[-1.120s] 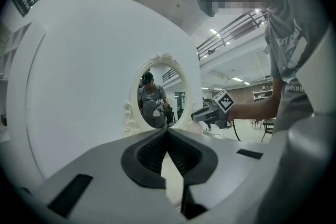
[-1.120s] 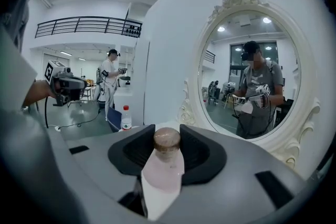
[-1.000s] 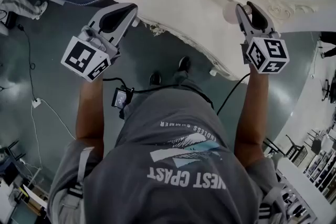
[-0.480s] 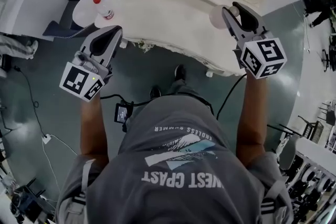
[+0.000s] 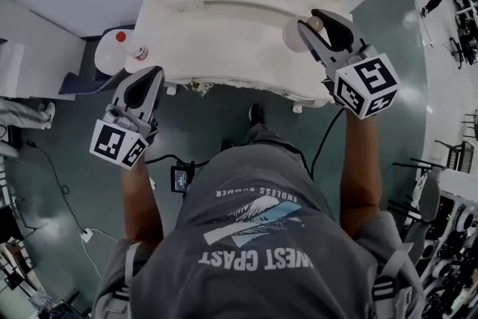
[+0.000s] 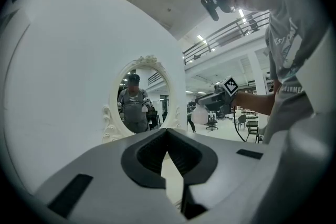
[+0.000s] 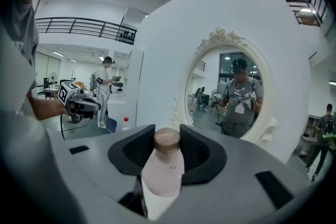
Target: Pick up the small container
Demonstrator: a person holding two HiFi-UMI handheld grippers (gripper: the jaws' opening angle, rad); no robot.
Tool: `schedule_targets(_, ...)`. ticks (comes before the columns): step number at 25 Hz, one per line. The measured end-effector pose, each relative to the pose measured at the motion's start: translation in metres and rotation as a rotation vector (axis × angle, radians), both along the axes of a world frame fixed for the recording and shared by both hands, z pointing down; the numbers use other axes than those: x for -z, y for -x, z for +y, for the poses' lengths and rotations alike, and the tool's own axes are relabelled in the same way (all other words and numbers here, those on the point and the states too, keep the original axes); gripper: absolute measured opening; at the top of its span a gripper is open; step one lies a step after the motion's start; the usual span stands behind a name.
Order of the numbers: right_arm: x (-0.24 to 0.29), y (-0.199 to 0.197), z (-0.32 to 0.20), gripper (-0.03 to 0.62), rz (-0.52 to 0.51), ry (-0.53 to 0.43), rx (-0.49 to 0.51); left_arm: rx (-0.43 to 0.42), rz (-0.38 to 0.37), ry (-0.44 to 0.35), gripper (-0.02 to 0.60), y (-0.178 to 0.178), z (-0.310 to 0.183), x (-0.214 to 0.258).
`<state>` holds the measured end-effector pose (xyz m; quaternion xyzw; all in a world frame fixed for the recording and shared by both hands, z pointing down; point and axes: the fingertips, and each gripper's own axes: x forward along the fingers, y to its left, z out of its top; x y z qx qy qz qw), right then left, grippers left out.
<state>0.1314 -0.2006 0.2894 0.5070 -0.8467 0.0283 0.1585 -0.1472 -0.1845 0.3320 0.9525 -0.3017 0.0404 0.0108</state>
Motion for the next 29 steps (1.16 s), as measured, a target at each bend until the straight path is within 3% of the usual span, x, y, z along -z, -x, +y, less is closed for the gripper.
schedule_targets(29, -0.008, -0.009, 0.001, 0.166, -0.028, 0.029, -0.052, -0.019, 0.002, 0.032, 0.015, 0.005, -0.017, -0.012)
